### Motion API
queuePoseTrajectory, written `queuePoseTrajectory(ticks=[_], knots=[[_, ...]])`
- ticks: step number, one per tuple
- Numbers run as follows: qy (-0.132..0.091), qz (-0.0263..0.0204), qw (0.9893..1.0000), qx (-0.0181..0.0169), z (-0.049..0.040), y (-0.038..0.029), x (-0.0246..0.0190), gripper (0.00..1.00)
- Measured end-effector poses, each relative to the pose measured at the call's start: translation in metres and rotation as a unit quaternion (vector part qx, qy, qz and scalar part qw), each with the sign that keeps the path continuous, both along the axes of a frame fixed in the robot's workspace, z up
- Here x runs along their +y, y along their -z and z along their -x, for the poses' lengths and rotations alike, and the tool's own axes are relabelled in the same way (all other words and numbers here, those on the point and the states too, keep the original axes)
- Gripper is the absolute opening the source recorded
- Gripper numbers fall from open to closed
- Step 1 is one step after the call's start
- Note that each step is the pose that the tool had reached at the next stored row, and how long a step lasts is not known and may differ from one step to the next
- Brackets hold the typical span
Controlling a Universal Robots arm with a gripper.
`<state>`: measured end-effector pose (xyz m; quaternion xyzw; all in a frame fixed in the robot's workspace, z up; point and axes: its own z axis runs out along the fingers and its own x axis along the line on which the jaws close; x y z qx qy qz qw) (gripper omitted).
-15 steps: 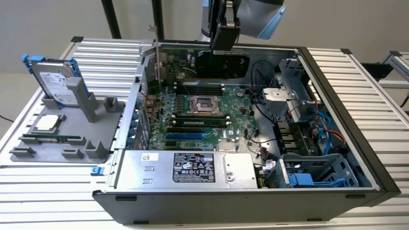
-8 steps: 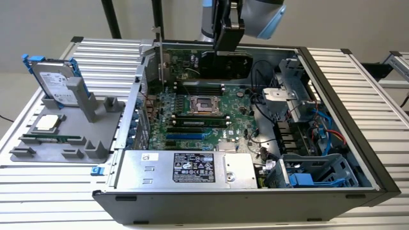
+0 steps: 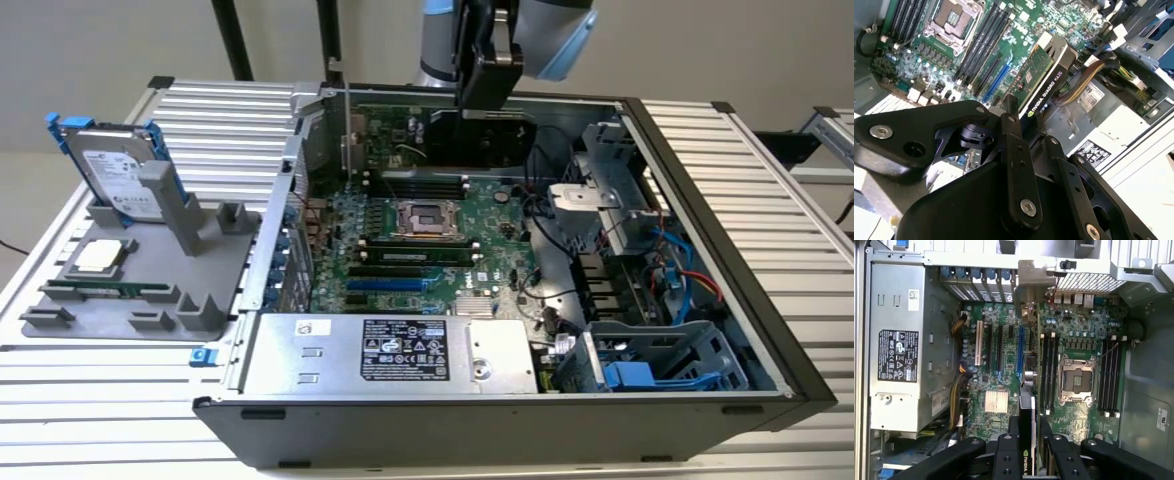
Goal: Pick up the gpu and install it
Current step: 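Insert the gpu into the slot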
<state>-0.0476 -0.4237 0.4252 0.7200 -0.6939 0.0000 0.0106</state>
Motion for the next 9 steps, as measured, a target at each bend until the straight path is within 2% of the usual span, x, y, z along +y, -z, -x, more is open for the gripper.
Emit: queuePoseTrajectory(ticks=[9], knots=[[0.000, 0.0001, 1.0000, 0.0001, -0.0062, 0.0020, 0.0000, 0.00]])
